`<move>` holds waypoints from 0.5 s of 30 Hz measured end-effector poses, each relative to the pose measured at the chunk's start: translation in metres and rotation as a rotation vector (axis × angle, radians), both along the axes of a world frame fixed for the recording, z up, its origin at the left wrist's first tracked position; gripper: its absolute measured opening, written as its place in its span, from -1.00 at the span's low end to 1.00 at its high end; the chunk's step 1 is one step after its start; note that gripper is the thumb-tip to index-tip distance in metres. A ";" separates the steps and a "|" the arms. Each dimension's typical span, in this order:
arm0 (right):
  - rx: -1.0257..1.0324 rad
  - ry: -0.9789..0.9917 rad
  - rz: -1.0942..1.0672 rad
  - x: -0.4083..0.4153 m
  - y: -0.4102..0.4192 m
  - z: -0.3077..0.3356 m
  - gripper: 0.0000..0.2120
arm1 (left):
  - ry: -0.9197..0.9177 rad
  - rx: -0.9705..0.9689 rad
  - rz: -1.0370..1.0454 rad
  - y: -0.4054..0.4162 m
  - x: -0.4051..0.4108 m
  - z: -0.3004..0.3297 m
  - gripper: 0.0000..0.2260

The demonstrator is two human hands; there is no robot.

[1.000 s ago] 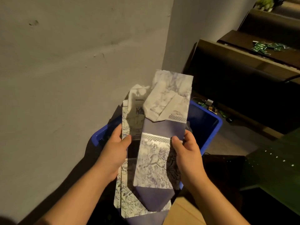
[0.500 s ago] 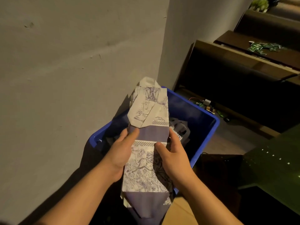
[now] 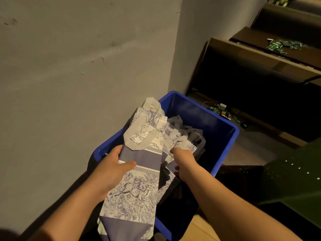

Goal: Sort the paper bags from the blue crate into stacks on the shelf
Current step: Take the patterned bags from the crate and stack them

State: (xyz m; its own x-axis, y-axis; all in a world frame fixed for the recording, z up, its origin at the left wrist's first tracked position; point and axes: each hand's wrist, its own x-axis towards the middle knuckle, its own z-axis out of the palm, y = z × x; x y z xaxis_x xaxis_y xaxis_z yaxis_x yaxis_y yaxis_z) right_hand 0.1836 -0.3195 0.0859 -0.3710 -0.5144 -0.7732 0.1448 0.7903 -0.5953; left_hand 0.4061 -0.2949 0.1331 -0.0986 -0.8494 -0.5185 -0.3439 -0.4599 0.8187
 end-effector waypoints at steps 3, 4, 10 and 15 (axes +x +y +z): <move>0.116 0.112 0.052 0.000 -0.016 -0.031 -0.75 | -0.043 -0.004 -0.025 -0.002 0.004 0.000 -0.67; 0.153 0.145 0.085 -0.001 -0.021 -0.049 -0.71 | -0.058 -0.012 -0.034 -0.004 0.007 -0.001 -0.68; 0.174 0.097 -0.028 0.000 -0.019 -0.078 -0.58 | -0.066 0.000 -0.054 -0.006 0.017 -0.004 -0.70; 0.030 -0.217 -0.082 0.014 -0.032 -0.090 -0.63 | -0.037 0.030 -0.042 -0.007 0.021 -0.009 -0.68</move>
